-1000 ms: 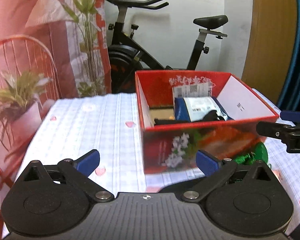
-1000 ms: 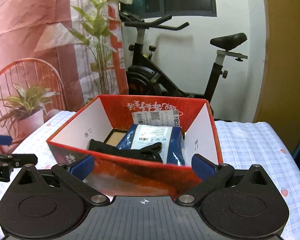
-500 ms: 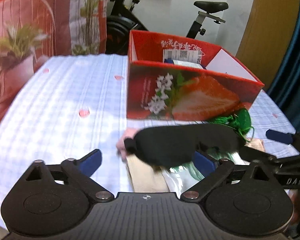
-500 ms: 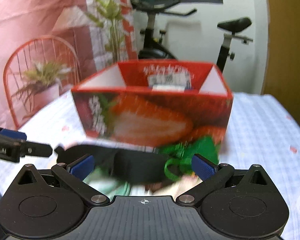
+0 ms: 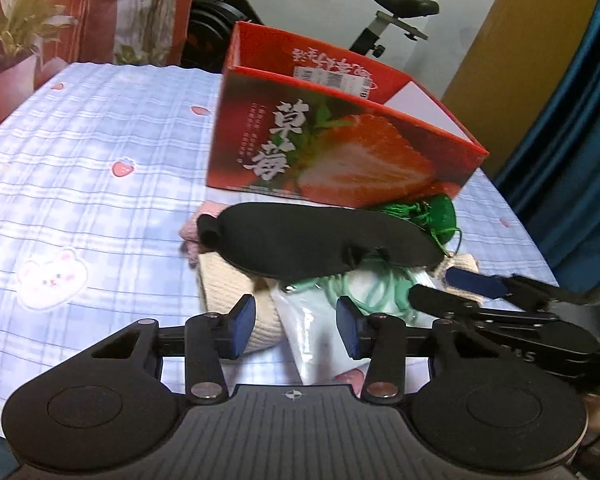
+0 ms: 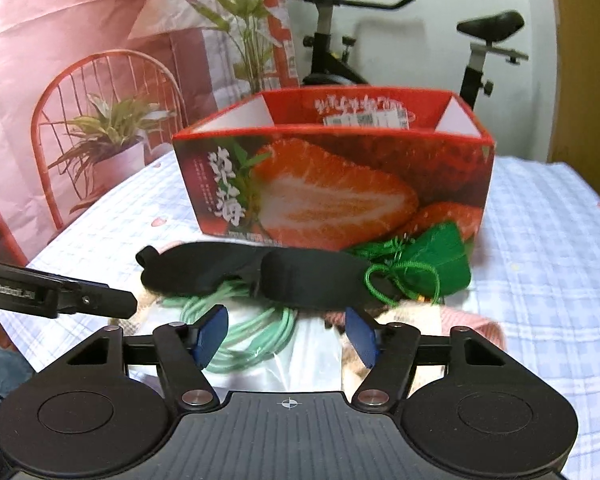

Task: Organize soft objects
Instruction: 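Lower the left gripper onto the clear bag of green cable and close, then carry the cable bag with the left gripper and release it into the box, then lower the left gripper onto the black eye mask and close on it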

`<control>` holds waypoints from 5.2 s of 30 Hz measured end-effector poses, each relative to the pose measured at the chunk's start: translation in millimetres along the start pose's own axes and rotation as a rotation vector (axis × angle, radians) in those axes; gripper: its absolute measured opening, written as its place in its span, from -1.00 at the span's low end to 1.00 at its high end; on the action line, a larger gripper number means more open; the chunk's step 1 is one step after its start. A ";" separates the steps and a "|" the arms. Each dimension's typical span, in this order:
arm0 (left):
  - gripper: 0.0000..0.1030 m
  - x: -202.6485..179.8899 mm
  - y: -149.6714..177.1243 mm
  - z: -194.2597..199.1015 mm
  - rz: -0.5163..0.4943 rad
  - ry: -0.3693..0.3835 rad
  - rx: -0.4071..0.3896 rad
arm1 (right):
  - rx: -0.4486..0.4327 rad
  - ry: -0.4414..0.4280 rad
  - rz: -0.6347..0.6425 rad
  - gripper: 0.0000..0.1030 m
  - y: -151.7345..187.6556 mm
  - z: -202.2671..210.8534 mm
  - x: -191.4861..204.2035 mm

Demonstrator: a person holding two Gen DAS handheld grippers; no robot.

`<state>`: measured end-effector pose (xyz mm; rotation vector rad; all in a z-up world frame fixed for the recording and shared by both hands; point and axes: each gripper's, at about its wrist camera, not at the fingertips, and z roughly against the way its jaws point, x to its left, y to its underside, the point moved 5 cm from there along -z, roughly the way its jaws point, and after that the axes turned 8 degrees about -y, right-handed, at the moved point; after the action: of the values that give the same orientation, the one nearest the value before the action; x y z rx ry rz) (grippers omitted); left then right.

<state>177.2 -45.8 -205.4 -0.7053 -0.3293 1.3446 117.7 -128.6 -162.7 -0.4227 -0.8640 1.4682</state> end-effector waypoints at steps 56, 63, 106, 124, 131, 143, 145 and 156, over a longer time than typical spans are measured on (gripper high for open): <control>-0.23 -3.4 28.7 -38.6 0.015 0.092 0.129 | 0.059 -0.128 -0.021 -0.23 21.9 -2.4 12.5; -0.60 5.7 33.9 -37.0 0.068 0.115 0.139 | 0.076 -0.130 -0.032 -0.40 27.3 3.5 14.8; -0.81 -35.6 -181.9 -60.0 -0.046 0.128 -0.114 | -0.091 -0.091 0.033 -0.54 -187.6 -39.0 -43.9; -0.59 -39.0 -185.5 -133.6 -0.145 -0.006 0.023 | 0.082 0.069 -0.043 -0.48 -176.5 -123.4 -100.0; -0.13 -34.8 -186.8 -96.3 -0.199 -0.043 -0.061 | 0.043 0.082 -0.026 -0.38 -172.5 -102.1 -91.8; -0.11 -13.9 -163.0 -14.4 -0.179 -0.040 -0.148 | -0.054 -0.010 0.109 -0.36 -161.7 -31.1 -42.2; -0.11 -9.4 -153.8 -5.9 -0.180 -0.039 -0.149 | -0.053 -0.021 0.129 -0.36 -155.3 -23.4 -34.3; -0.11 20.1 -100.6 -5.3 -0.121 -0.044 -0.072 | -0.003 -0.063 0.107 -0.36 -105.2 -24.5 -10.2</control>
<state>262.4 -34.2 -149.1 -0.7054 -0.4512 1.2392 208.3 -143.2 -104.8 -0.4323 -0.9055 1.5861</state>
